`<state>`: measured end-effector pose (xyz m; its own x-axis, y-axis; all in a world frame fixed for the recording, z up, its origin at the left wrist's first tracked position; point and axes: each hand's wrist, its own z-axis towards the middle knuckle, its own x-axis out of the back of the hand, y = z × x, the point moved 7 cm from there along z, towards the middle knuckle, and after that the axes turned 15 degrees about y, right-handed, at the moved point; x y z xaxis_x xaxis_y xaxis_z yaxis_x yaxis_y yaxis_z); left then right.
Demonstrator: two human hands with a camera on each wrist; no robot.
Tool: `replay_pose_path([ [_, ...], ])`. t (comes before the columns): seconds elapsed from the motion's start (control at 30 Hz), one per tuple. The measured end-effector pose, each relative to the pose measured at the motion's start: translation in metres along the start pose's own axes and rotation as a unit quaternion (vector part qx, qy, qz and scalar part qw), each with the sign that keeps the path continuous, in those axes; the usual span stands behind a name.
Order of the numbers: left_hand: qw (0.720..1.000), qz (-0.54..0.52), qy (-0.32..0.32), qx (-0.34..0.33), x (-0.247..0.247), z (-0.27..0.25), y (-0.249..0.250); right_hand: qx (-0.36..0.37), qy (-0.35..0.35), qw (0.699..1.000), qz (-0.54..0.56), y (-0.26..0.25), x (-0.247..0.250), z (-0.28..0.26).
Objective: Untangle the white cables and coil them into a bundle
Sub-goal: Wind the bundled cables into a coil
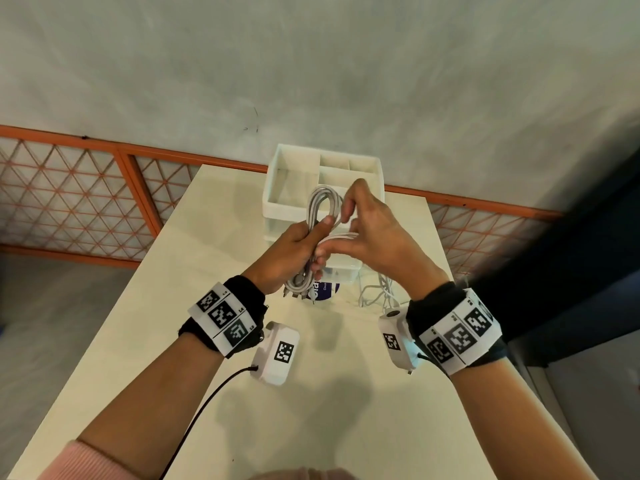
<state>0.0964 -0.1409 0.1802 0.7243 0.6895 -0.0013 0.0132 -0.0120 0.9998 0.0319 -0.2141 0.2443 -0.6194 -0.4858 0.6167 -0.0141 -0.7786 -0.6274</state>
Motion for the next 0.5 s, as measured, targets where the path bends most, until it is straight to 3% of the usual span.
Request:
replay_pose_path([
  [0.1,1.0,-0.007,-0.012,-0.004,0.01,0.0,0.001,-0.106,-0.079,0.991,-0.007,0.025,0.005,-0.008],
  [0.2,1.0,0.006,-0.021,-0.002,0.016,0.003,-0.003,-0.113,-0.18,0.977,-0.015,0.037,0.005,-0.02],
  [0.33,0.996,0.07,-0.046,0.008,0.005,-0.002,-0.01,-0.089,-0.153,0.984,0.001,0.026,0.009,-0.015],
  [0.5,0.992,0.077,-0.065,0.075,-0.014,-0.01,-0.016,-0.073,-0.089,0.993,-0.009,0.02,0.009,0.0],
])
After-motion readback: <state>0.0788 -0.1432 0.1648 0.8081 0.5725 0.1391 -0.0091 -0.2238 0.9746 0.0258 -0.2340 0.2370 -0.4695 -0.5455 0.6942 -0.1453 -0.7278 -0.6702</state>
